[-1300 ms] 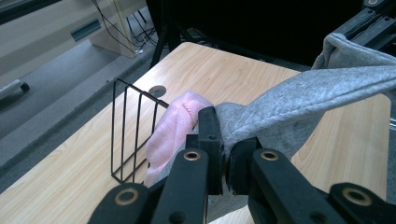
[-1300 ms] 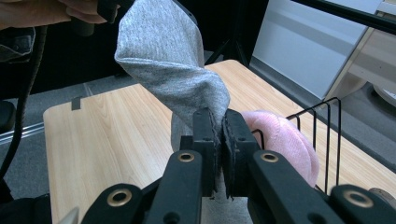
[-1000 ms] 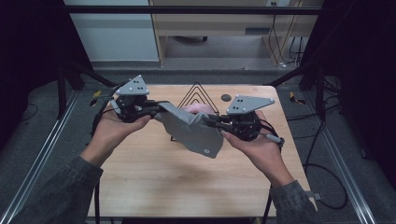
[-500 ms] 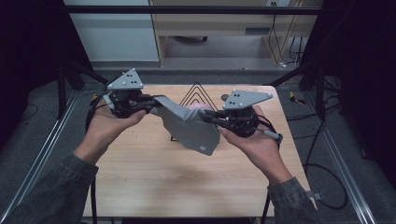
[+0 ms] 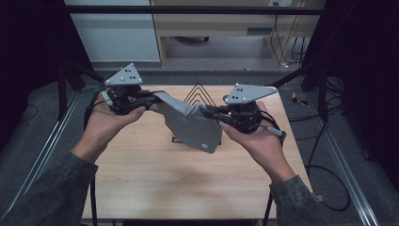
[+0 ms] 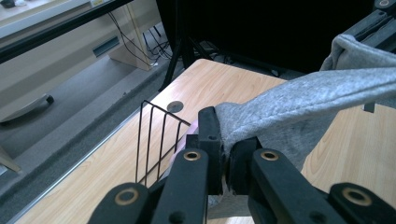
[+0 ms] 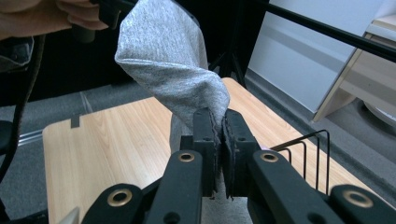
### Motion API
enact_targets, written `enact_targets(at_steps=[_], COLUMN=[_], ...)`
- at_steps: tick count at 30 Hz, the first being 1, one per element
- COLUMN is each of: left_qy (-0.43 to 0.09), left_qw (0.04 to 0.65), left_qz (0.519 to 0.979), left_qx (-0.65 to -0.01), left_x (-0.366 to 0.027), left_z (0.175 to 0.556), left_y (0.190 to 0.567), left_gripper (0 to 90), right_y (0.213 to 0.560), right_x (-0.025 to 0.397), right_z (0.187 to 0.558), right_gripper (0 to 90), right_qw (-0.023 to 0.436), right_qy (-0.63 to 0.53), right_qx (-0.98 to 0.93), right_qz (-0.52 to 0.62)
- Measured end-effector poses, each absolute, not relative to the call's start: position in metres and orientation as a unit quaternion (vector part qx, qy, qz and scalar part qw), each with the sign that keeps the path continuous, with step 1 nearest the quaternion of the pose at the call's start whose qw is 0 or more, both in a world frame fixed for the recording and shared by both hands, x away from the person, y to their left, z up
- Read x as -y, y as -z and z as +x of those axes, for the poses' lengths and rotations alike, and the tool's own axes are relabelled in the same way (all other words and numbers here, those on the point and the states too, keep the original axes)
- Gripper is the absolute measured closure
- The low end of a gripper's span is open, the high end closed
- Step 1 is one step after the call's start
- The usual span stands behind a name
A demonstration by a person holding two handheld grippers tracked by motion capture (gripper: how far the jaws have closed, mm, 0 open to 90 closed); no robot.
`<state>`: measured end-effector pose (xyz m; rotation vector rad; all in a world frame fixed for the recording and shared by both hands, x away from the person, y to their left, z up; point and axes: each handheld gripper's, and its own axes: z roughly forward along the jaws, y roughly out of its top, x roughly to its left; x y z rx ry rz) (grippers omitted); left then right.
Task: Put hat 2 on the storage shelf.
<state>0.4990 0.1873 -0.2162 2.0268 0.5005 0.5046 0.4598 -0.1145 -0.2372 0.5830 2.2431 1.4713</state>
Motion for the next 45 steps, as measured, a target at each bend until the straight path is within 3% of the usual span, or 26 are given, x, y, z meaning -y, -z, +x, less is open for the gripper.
enact_targets(at_steps=[17, 28, 45], left_qy=[-0.218, -0.251, -0.269], left_qw=[0.490, 0.496, 0.473], left_qz=[0.821, 0.803, 0.799], left_qx=[-0.197, -0.215, -0.254], left_x=[-0.173, -0.158, -0.151], left_z=[0.503, 0.533, 0.608], left_y=[0.190, 0.169, 0.211], left_gripper=[86.7, 86.6, 86.5], right_y=[0.199, 0.170, 0.208], right_x=[0.136, 0.142, 0.136], right_z=[0.483, 0.530, 0.623], right_gripper=[85.7, 85.6, 85.6], right_qw=[0.238, 0.276, 0.269], right_qy=[-0.546, -0.551, -0.523], right_qx=[-0.767, -0.742, -0.749], right_qz=[0.239, 0.264, 0.306])
